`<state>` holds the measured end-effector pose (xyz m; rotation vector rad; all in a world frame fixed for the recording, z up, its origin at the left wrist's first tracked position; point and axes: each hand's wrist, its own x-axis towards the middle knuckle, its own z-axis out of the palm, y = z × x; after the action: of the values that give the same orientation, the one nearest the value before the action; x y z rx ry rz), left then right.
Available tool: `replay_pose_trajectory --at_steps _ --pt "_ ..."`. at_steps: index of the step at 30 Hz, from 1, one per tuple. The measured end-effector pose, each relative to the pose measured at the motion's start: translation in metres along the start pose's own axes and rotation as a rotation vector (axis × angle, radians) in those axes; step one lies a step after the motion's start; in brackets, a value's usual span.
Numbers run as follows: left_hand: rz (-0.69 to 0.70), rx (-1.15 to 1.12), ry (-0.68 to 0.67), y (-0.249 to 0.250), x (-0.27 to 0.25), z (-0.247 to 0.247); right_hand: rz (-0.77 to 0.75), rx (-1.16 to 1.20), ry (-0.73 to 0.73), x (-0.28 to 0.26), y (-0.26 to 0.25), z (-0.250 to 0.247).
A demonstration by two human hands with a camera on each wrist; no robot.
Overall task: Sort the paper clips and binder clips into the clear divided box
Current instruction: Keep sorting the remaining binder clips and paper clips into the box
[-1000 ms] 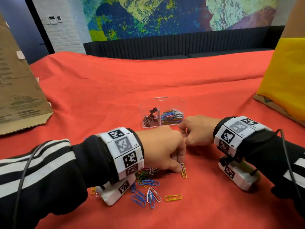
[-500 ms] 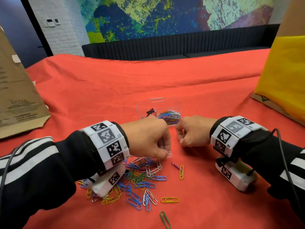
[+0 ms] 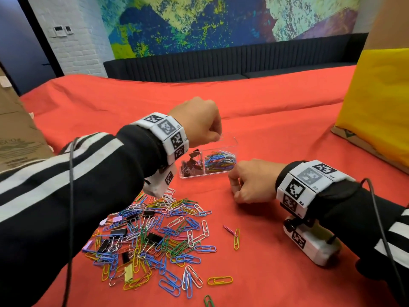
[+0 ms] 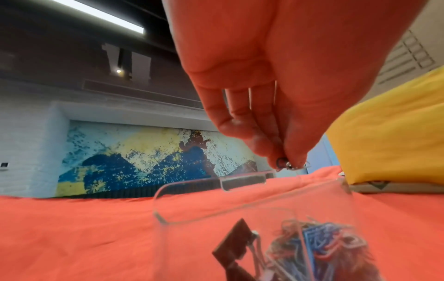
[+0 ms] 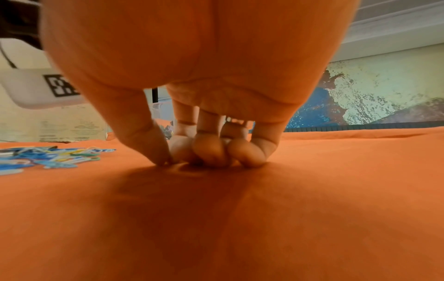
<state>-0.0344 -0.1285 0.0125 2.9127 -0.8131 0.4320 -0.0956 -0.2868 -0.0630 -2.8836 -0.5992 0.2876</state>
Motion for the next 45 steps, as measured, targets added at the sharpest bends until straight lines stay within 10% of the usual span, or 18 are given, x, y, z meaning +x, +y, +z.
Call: replay_pose_trajectory --at_steps 12,19,45 --pt "0.098 -0.046 -0.011 0.013 -0.044 0.005 -0.009 0.002 -0.009 0.001 0.001 0.001" --pt "0.354 0.095 -0.467 0.069 -0.109 0.013 -0.027 0.018 0.000 0.004 0.002 0.002" --pt "0.505 -0.161 -0.538 0.065 -0.157 0.007 0.028 0.041 0.002 -0.001 -0.002 0.000"
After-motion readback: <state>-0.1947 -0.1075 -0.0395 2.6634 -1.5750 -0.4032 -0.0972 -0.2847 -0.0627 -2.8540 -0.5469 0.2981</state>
